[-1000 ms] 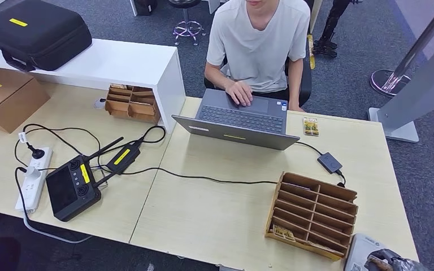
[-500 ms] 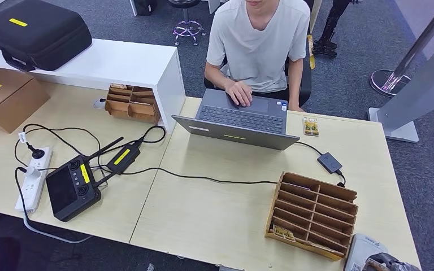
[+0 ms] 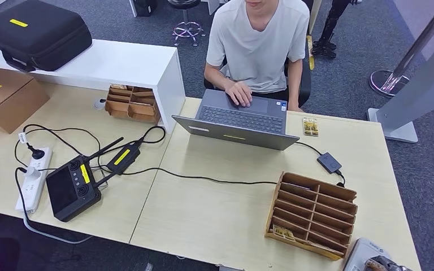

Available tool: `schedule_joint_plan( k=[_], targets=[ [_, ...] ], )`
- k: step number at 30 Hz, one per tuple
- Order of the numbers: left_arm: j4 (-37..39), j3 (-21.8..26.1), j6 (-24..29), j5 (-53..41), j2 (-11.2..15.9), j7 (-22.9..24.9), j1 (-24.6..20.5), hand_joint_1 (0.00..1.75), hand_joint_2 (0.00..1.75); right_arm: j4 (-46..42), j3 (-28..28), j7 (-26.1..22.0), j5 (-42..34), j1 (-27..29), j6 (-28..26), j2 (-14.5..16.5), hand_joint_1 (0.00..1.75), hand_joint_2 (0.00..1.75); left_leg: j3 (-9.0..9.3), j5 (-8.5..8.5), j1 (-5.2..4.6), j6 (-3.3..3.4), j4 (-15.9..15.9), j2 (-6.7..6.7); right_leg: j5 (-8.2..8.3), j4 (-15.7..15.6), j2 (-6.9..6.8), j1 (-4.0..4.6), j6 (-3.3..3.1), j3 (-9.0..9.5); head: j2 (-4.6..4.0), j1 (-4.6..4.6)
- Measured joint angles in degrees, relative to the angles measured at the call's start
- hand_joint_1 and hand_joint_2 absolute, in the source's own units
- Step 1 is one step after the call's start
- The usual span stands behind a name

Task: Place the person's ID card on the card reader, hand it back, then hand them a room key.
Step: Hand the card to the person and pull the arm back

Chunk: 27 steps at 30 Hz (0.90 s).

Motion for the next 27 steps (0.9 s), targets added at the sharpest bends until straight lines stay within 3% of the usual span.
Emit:
schedule_joint_plan(
  k=[8,11,15,19,23,27],
  targets=[
    [0.00,-0.01,0.01,-0.49,0.14,-0.07,-0.01,0.00,1.75,-1.52,-0.25,-1.36,1.67,-2.08,0.24,-0.84,1.75,1.75,0.04,0.01,-0.02,0.00,0.00,0.08,0.05,0.00,0.05,-0.01,-0.01,0.15,0.00,0.00],
    [0.00,-0.09,0.00,-0.85,0.27,-0.09,-0.04,0.00,1.75,-4.82,-2.32,-2.60,3.03,-3.54,1.35,-2.88,1.75,1.75,0.03,0.03,-0.05,0.03,0.01,0.09,0.09,0.01,0.06,-0.04,-0.01,0.15,0.00,-0.01],
    [0.00,-0.45,0.01,-1.08,0.48,-0.11,-0.06,0.00,1.75,-10.45,-7.81,-5.19,3.45,-6.89,6.89,-6.57,1.75,1.75,0.00,0.07,-0.11,0.08,0.01,0.12,0.17,0.02,0.09,-0.09,0.01,0.11,0.00,0.01],
    [0.00,-1.01,0.00,-1.25,0.65,-0.13,-0.18,0.00,1.75,-15.35,-13.69,-6.48,1.48,-13.31,12.62,-11.52,1.75,1.75,0.01,0.09,-0.14,0.12,0.03,0.21,0.24,0.02,0.18,-0.12,0.07,0.06,0.00,0.01],
    [0.00,-1.64,0.01,-1.61,0.78,-0.16,-0.35,0.00,1.75,-17.72,-15.91,-6.89,-0.64,-21.35,16.14,-15.84,1.75,1.75,-0.04,0.10,-0.14,0.13,0.02,0.22,0.25,0.04,0.20,-0.13,0.08,0.05,0.00,0.00],
    [0.00,-2.38,0.01,-2.14,0.70,-0.24,-0.65,0.00,1.75,-16.70,-12.67,-6.63,-0.92,-36.74,21.57,-18.13,1.75,1.75,-0.07,0.13,-0.14,0.10,0.01,0.47,0.31,0.11,0.46,-0.13,0.04,-0.06,0.00,-0.02]
  ],
)
